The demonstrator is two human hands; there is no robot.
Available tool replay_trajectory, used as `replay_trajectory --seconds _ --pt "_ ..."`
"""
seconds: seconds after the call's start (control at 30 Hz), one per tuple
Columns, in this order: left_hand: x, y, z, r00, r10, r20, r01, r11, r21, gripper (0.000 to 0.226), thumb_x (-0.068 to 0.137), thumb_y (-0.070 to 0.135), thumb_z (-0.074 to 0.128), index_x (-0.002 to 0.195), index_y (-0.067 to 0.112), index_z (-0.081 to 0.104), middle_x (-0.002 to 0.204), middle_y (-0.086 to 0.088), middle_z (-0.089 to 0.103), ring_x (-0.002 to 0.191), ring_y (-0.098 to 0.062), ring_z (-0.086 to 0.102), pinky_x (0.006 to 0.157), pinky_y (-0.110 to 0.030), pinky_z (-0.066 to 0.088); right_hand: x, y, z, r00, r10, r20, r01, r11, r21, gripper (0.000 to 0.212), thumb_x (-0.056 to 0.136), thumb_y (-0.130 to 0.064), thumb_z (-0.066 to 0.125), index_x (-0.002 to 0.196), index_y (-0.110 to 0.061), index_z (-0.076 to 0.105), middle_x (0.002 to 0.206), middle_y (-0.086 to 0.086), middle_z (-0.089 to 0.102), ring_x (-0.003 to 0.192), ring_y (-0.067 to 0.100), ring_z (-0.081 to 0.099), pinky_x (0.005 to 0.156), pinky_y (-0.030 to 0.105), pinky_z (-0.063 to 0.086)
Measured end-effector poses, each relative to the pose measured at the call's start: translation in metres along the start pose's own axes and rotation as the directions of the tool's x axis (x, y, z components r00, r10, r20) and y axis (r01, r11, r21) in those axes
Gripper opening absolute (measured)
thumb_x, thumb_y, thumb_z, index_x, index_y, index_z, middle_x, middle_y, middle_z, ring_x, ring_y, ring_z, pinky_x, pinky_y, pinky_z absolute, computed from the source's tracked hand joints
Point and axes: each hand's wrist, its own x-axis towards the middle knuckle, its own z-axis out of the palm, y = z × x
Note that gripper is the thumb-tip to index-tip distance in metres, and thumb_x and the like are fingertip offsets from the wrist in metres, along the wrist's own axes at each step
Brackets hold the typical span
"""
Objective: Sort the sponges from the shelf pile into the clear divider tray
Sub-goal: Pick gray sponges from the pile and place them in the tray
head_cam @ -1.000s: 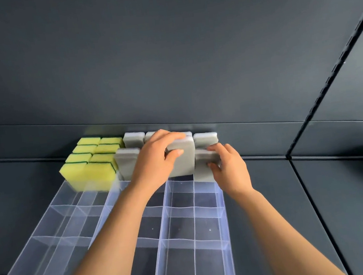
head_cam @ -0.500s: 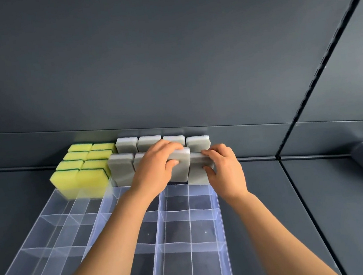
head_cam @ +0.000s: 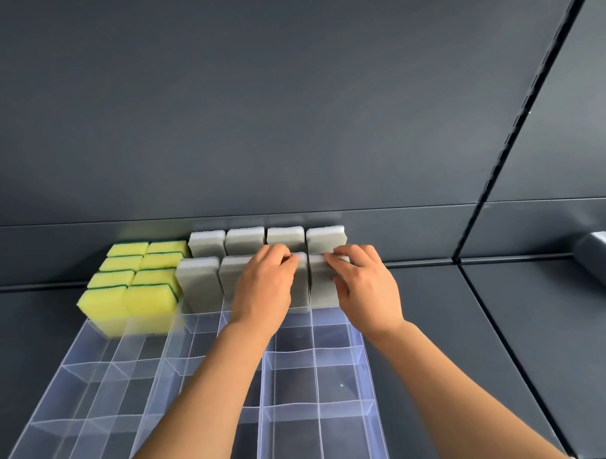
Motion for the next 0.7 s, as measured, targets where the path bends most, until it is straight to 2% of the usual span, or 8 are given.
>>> replay_trajectory --seconds 0.1,0.2,0.33,0.47,0.57,0.7 --pt "0.0 0.005 -0.007 1.0 0.022 0.003 -0.022 0.998 0.058 0.031 0.05 -0.018 0.067 0.064 0.007 0.056 0.072 -0.006 0.055 0.063 -0.027 0.051 0.047 -0.028 0.035 -0.001 0.0 0.0 1.0 -0.001 0.0 0.001 0.999 -0.033 0.04 0.064 0.01 0.071 0.099 -0.01 0.07 0.099 0.003 0.066 0.079 0.028 0.058 0.05 0.024 0.048" --pt "-0.004 0.004 -0.005 0.999 0.036 -0.016 -0.034 0.994 0.102 0.034 0.05 -0.013 0.074 0.077 0.006 0.066 0.078 -0.006 0.061 0.067 -0.026 0.056 0.051 -0.028 0.043 -0.003 -0.003 -0.002 1.0 0.002 0.02 -0.001 0.998 -0.056 0.045 0.064 0.01 0.071 0.104 -0.009 0.068 0.105 0.005 0.066 0.086 0.028 0.06 0.058 0.026 0.052" --pt "-0.011 0.005 0.0 0.999 0.021 -0.037 -0.016 0.993 0.117 0.048 0.052 -0.004 0.079 0.098 0.006 0.066 0.091 -0.007 0.063 0.081 -0.028 0.059 0.069 -0.034 0.049 -0.009 -0.007 -0.006 0.995 0.048 0.084 -0.043 0.997 -0.064 0.051 0.07 0.002 0.07 0.119 -0.008 0.059 0.124 0.012 0.059 0.104 0.031 0.058 0.071 0.033 0.054" --pt "-0.017 0.011 0.003 0.998 0.023 -0.051 -0.016 0.991 0.13 0.057 0.056 0.0 0.078 0.11 0.009 0.062 0.105 -0.006 0.061 0.1 -0.028 0.055 0.082 -0.038 0.04 -0.021 -0.002 -0.016 0.991 0.088 0.104 -0.078 0.992 -0.098 0.057 0.071 -0.004 0.072 0.125 -0.005 0.054 0.131 0.015 0.054 0.117 0.034 0.053 0.086 0.041 0.051" --pt "-0.022 0.016 0.005 0.997 0.026 -0.069 -0.017 0.991 0.134 0.055 0.059 0.0 0.076 0.112 0.009 0.061 0.111 -0.008 0.061 0.108 -0.028 0.051 0.089 -0.039 0.031 -0.031 0.002 -0.023 0.986 0.123 0.117 -0.105 0.983 -0.148 0.062 0.066 -0.01 0.078 0.123 -0.006 0.056 0.13 0.015 0.056 0.12 0.033 0.053 0.088 0.042 0.049" --pt "-0.019 0.041 0.008 0.996 0.073 -0.058 -0.066 0.991 0.118 0.051 0.06 0.002 0.077 0.108 0.01 0.062 0.114 -0.007 0.061 0.113 -0.028 0.051 0.094 -0.045 0.036 -0.049 0.019 -0.042 0.974 0.191 0.123 -0.159 0.96 -0.232 0.063 0.064 -0.019 0.082 0.12 -0.008 0.058 0.127 0.014 0.058 0.12 0.033 0.053 0.09 0.042 0.048"
